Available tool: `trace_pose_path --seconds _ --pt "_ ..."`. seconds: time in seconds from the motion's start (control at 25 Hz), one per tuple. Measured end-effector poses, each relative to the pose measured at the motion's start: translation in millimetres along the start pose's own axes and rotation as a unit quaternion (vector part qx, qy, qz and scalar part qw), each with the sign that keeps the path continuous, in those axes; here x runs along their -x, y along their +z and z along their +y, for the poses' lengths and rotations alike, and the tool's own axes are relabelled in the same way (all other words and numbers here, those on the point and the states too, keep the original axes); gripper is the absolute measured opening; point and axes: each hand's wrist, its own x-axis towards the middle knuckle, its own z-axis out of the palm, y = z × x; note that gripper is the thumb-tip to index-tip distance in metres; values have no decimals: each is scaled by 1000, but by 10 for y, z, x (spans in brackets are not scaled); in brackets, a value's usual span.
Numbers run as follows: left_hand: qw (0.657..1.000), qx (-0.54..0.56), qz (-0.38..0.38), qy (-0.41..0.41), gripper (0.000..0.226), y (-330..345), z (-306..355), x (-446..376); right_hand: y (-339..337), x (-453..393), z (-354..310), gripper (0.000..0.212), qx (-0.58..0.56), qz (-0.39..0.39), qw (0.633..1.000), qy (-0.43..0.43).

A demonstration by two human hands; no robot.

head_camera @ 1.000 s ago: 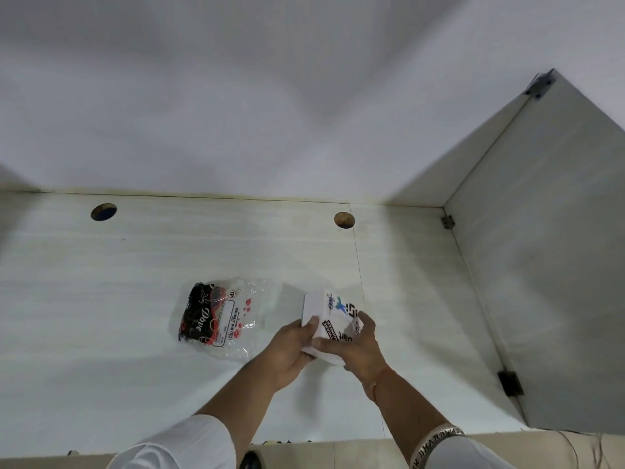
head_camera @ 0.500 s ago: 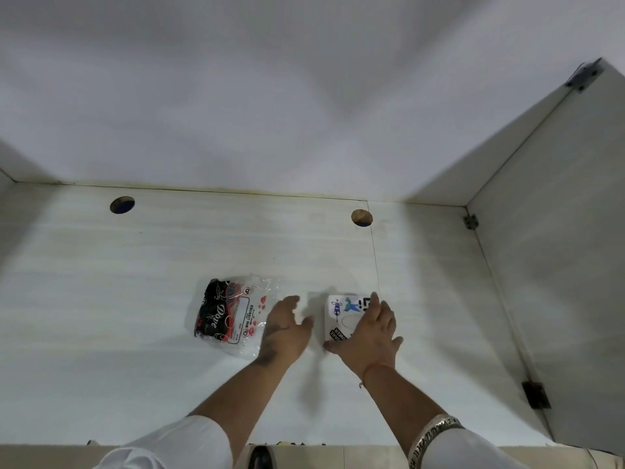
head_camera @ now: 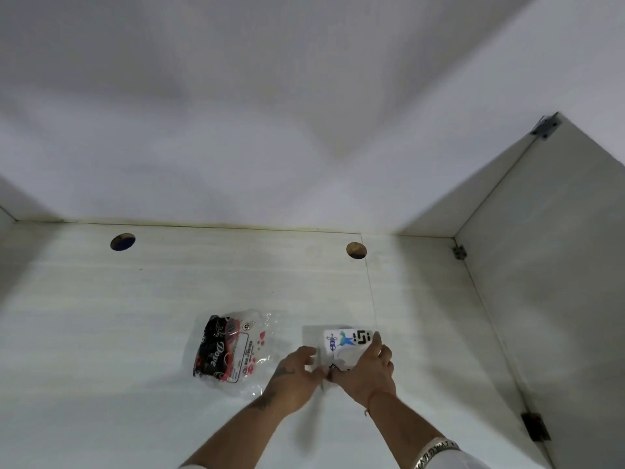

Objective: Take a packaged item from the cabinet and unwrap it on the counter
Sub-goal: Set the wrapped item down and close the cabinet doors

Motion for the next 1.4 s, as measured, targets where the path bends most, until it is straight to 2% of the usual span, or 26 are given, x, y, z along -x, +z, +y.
trace_pose_path --seconds 0.08,0.2,0.36,0.56,0.68,0.76,0.88,1.0,1.08,1.16,1.24,1.28,1.32,1.4 --pt "998 27 22 46 45 7 309 28 -230 52 -90 125 -43 43 997 -48" --pt "980 71 85 163 39 -219 1135 245 -855 278 -455 93 -153 93 976 -124" --pt "909 148 177 347 36 -754 2403 905 -1967 898 -1128 63 -275 177 905 -272" --pt "813 211 239 488 43 -1123 3504 2256 -3229 2145 -1543 45 -337 252 794 -438" --pt "779 250 241 522 39 -1064 3845 2919 -3793 2803 -1480 44 -361 269 753 -481" --pt "771 263 225 534 37 -921 4052 3289 -4150 3200 -1299 48 -360 285 741 -490" --pt "775 248 184 551 35 -623 4439 3737 -4583 3653 -1004 59 -296 322 741 -509" --pt "773 253 119 569 34 -255 4866 4125 -4970 3964 -691 67 -182 420 734 -501" --pt "765 255 89 585 36 -49 5085 4342 -5173 4161 -460 68 -110 506 707 -481" --pt "750 260 69 604 34 134 5243 4516 -5361 4368 -228 70 -59 595 664 -449" --pt "740 261 54 617 31 323 5320 4660 -5552 4472 -6 77 -29 681 628 -375" --pt "738 259 45 622 31 423 5340 4703 -5647 4489 113 83 -47 698 637 -324" --pt "741 254 33 621 32 525 5354 4731 -5731 4484 220 88 -95 682 670 -277" --pt "751 222 8 622 36 711 5339 4789 -5801 4520 391 92 -272 571 736 -241"
